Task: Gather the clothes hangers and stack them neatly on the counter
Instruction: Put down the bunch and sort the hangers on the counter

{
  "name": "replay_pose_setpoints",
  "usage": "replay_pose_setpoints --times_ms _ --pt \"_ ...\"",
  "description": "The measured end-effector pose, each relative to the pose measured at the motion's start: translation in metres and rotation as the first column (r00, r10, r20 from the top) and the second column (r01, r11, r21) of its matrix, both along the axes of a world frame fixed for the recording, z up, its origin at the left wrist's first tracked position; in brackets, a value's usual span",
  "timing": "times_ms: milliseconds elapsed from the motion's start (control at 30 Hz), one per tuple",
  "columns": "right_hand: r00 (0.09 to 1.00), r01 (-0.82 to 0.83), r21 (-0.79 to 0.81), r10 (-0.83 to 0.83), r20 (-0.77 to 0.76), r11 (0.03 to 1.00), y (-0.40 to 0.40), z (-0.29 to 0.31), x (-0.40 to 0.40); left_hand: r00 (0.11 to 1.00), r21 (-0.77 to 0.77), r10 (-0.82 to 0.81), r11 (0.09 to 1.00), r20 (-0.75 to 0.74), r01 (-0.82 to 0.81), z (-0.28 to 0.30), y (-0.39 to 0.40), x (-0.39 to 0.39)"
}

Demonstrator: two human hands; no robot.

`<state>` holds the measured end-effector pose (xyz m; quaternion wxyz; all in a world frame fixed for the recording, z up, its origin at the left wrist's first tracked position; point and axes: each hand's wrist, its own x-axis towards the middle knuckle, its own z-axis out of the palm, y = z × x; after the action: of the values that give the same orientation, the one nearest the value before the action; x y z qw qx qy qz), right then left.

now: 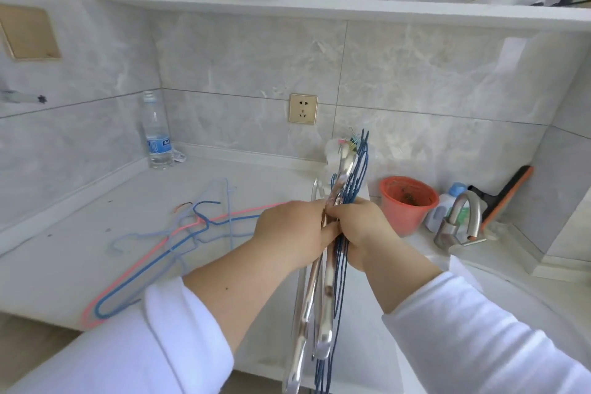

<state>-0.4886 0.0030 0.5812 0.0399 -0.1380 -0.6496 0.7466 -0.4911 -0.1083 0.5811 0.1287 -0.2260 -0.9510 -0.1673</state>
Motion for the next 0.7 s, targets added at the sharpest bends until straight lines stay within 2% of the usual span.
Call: replay_pose_setpoints --times_ms 100,167,267,367,467,567,633,700 --pt "0.999 0.053 0.016 -0.053 0.006 0.998 -0.001 0.002 -0.009 0.986 0.180 -0.081 0.982 0.142 0.055 -0.007 -0.012 -0.010" --pt "0.996 0.081 0.057 -0.082 0.016 0.995 -0.001 0.002 -0.015 0.969 0.234 -0.102 0.971 0.226 0.048 -0.014 -0.028 -0.018" --pt "0.991 0.079 0.304 -0.107 0.076 0.950 -0.007 0.000 -0.026 0.952 0.266 -0.093 0.964 0.290 0.013 -0.022 -0.065 -0.033" --pt "0.969 0.037 0.579 -0.171 0.178 0.814 -0.022 -0.009 -0.032 0.933 0.284 -0.079 0.959 0.351 -0.026 -0.028 -0.107 -0.053" --pt "0.938 -0.018 0.766 -0.253 0.235 0.643 -0.039 -0.027 -0.032 0.915 0.269 -0.121 0.963 0.384 0.015 -0.035 -0.139 -0.068" --pt "0.909 -0.011 0.818 -0.336 0.248 0.575 -0.053 -0.044 -0.028 0.906 0.172 -0.126 0.983 0.404 0.060 -0.043 -0.165 -0.084" --pt "0.876 -0.027 0.834 -0.389 0.285 0.551 -0.068 -0.050 -0.031 0.912 -0.027 -0.053 0.997 0.408 0.070 -0.053 -0.186 -0.096" --pt "0.854 -0.034 0.834 -0.417 0.311 0.551 -0.075 -0.055 -0.034 0.912 -0.209 -0.014 0.972 0.409 0.109 -0.066 -0.194 -0.093"
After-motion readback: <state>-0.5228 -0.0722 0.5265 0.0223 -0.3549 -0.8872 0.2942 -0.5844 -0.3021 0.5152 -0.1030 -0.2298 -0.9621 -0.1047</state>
